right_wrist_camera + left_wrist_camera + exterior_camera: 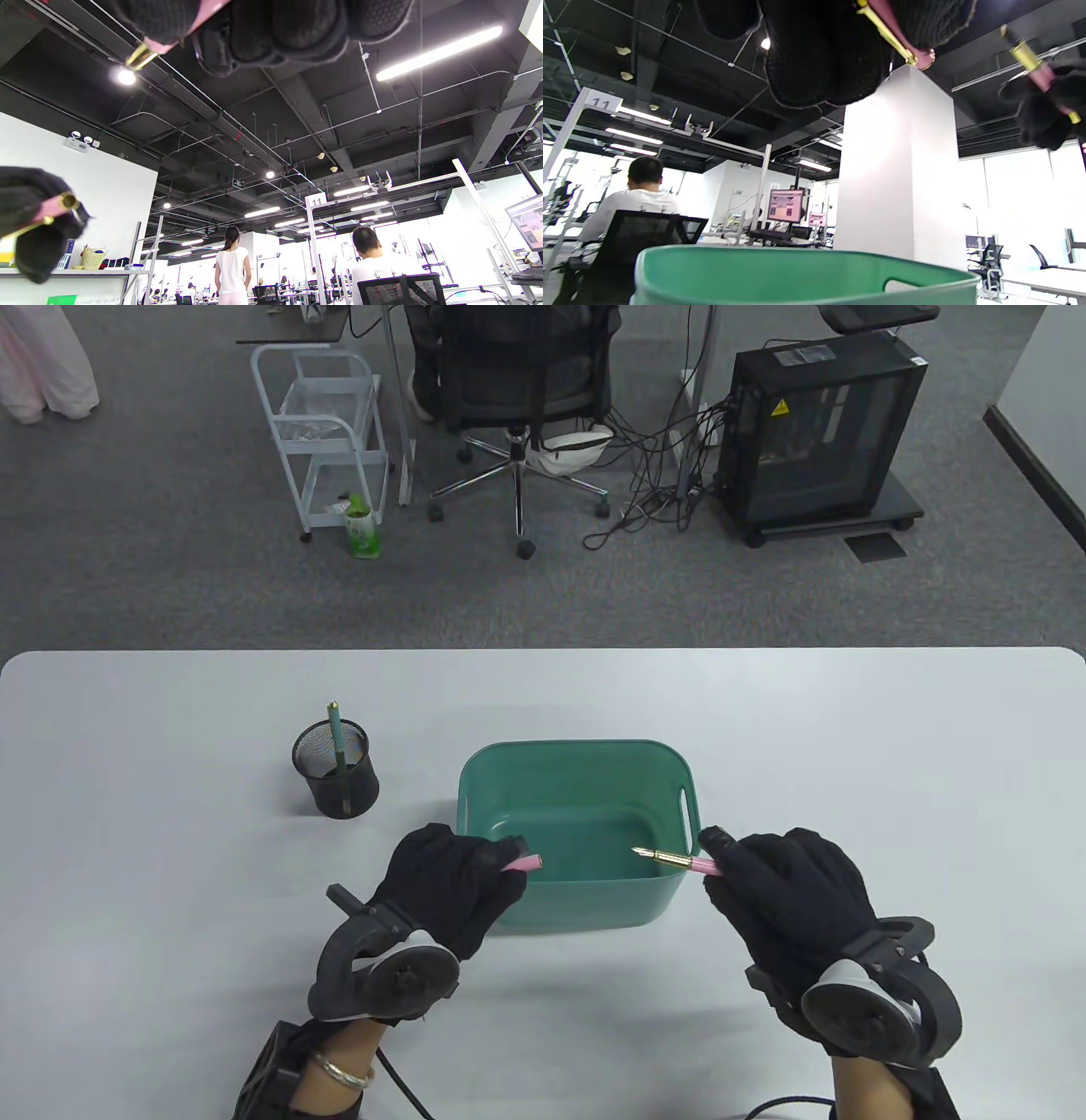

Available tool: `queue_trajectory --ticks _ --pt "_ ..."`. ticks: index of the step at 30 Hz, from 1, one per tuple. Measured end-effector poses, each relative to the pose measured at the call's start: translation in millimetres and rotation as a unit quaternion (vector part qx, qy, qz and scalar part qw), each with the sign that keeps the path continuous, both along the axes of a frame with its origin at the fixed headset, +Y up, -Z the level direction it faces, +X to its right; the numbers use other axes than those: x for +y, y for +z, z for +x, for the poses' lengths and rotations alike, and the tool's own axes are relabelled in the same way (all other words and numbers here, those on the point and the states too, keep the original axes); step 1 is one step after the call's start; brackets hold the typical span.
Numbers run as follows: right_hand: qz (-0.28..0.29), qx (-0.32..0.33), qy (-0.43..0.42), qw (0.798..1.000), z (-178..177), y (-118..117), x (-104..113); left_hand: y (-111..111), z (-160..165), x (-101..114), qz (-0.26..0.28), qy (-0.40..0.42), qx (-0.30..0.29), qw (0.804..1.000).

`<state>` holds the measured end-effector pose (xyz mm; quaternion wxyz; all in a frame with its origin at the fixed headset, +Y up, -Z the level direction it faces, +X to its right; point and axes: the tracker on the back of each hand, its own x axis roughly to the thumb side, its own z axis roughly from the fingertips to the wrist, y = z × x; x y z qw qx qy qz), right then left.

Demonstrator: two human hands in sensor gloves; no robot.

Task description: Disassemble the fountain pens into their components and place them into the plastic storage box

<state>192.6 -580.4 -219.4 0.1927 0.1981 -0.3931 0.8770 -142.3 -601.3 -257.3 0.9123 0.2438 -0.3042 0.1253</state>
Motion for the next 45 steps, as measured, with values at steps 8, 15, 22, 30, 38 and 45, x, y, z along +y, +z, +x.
queue_trajectory --ticks 8,15,22,30,38,45 --pt "0.000 -0.006 -0.003 1.000 4.1 -0.1 1.2 -34.8 19.5 -8.0 -0.067 -0.023 0.025 0.997" --pt "0.001 -0.013 -0.005 1.000 7.3 0.0 2.4 -56.9 35.8 -14.7 -0.106 -0.045 0.035 0.993" --pt "0.006 -0.014 -0.012 1.000 10.7 1.0 3.8 -72.0 45.9 -26.9 -0.142 -0.075 0.045 0.986" --pt "0.005 -0.013 -0.012 1.000 10.7 0.9 3.4 -77.0 49.4 -35.8 -0.154 -0.096 0.053 0.982" --pt "0.004 -0.012 -0.009 1.000 9.7 0.9 3.4 -79.4 48.6 -40.4 -0.158 -0.099 0.058 0.981" --pt "0.005 -0.008 -0.012 1.000 9.2 1.3 3.6 -79.0 47.2 -40.8 -0.161 -0.101 0.059 0.980"
